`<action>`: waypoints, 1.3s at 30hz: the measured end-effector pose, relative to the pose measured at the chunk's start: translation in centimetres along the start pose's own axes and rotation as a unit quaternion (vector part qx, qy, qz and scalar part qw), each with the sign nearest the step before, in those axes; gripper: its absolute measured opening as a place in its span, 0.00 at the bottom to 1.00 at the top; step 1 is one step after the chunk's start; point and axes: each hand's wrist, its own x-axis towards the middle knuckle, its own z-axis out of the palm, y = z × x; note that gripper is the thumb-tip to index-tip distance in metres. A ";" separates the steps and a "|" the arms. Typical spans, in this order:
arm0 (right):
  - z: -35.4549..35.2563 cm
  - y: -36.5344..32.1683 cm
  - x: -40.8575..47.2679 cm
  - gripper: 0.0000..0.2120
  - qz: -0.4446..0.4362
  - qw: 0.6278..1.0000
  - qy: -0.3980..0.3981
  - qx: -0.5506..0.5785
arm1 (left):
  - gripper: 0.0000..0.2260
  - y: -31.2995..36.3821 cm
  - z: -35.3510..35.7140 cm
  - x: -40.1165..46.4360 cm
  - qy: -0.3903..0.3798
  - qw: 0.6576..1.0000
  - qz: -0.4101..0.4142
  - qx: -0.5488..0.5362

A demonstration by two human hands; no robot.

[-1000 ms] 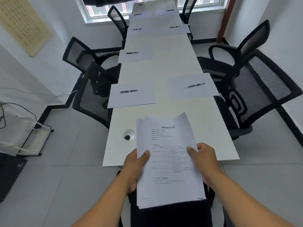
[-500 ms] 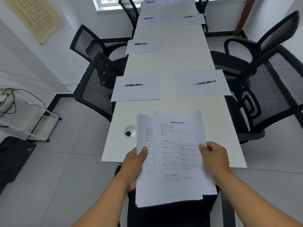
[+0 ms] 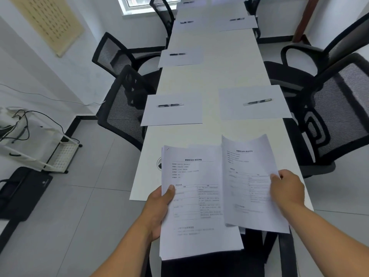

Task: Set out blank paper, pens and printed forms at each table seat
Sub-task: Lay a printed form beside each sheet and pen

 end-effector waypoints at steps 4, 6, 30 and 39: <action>0.0 0.3 1.0 0.15 0.000 0.999 -0.003 -0.045 | 0.13 -0.1 -0.6 -0.1 0.001 1.000 -0.008 0.000; 0.0 0.5 1.2 0.14 -0.004 0.998 -0.003 -0.057 | 0.13 -0.2 -0.8 0.0 0.000 1.000 -0.009 -0.002; 0.0 2.3 1.9 0.09 0.032 0.988 -0.010 -0.148 | 0.16 0.8 -1.6 -0.5 -0.036 0.999 -0.006 -0.021; -0.7 -2.3 -1.8 0.19 -0.070 0.992 -0.032 -0.100 | 0.16 1.7 -0.4 -0.7 -0.060 0.998 -0.001 -0.010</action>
